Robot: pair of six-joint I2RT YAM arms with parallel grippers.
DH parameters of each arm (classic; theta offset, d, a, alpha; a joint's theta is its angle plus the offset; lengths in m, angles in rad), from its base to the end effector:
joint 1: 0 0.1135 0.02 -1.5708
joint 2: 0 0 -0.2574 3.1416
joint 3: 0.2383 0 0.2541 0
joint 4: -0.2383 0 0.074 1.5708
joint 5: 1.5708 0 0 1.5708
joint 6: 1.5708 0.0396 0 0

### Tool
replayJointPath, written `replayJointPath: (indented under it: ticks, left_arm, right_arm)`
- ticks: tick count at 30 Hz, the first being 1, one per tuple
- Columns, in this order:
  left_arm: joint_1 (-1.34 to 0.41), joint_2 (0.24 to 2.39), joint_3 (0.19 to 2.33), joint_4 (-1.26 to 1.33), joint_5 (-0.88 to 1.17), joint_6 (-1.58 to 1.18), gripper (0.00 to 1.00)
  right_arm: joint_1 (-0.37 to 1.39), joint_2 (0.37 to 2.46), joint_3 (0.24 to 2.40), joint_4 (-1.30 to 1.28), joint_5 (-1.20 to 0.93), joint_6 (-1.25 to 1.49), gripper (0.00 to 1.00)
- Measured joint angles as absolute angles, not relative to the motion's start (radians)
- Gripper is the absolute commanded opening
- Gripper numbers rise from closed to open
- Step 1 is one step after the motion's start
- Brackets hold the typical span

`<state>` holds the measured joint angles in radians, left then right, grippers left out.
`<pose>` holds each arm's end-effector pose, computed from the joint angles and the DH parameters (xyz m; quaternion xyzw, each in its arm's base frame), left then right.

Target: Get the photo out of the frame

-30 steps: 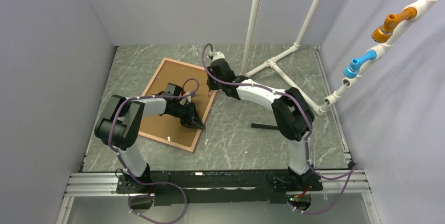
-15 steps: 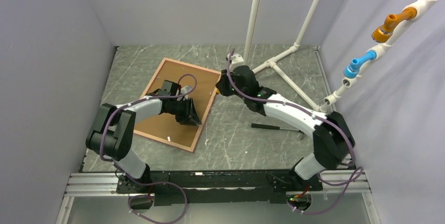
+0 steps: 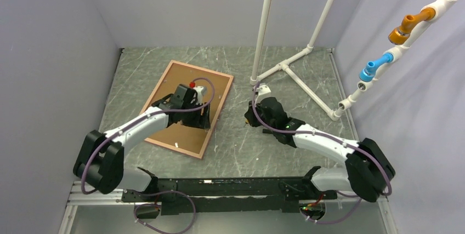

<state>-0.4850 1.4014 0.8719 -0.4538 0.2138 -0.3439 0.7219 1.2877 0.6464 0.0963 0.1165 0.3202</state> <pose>0.2460 -0.1391 0.2005 0.0979 0.9472 -0.2094 0.2224 0.2123 0.1807 0.2022 -0.1455 0.8581 0.1999 0.4501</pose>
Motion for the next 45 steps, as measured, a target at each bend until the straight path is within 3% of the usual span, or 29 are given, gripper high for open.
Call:
replayJointPath:
  ticks: [2,4,11,18,26,31,37,40,45]
  left_arm:
    - [-0.52,1.354,0.849,-0.456,0.17,-0.345,0.89]
    - [-0.543,1.302,0.81,-0.453,0.14,-0.364,0.9]
    - [-0.651,1.224,0.733,-0.464,0.006,-0.476,0.76]
    - [-0.831,1.452,0.833,-0.506,-0.158,-0.59,0.69]
    - [-0.92,1.514,0.852,-0.556,-0.302,-0.697,0.46]
    - [-0.925,1.544,0.87,-0.584,-0.352,-0.738,0.22]
    - [-0.935,1.636,0.963,-0.672,-0.383,-0.783,0.15]
    - [-0.938,1.693,1.024,-0.732,-0.399,-0.822,0.01]
    - [-0.937,1.761,1.106,-0.798,-0.424,-0.911,0.0]
  right_arm:
    - [0.722,1.232,0.616,0.118,0.126,0.312,0.0]
    - [0.722,1.169,0.581,0.16,0.13,0.306,0.0]
    - [0.722,1.067,0.538,0.214,0.153,0.295,0.0]
    - [0.722,0.994,0.497,0.228,0.181,0.291,0.0]
    - [0.722,0.962,0.487,0.235,0.182,0.291,0.0]
    - [0.722,0.962,0.483,0.24,0.183,0.291,0.0]
    - [0.722,0.937,0.466,0.242,0.204,0.292,0.0]
    - [0.722,0.908,0.451,0.242,0.228,0.292,0.0]
    - [0.722,0.867,0.424,0.255,0.265,0.295,0.0]
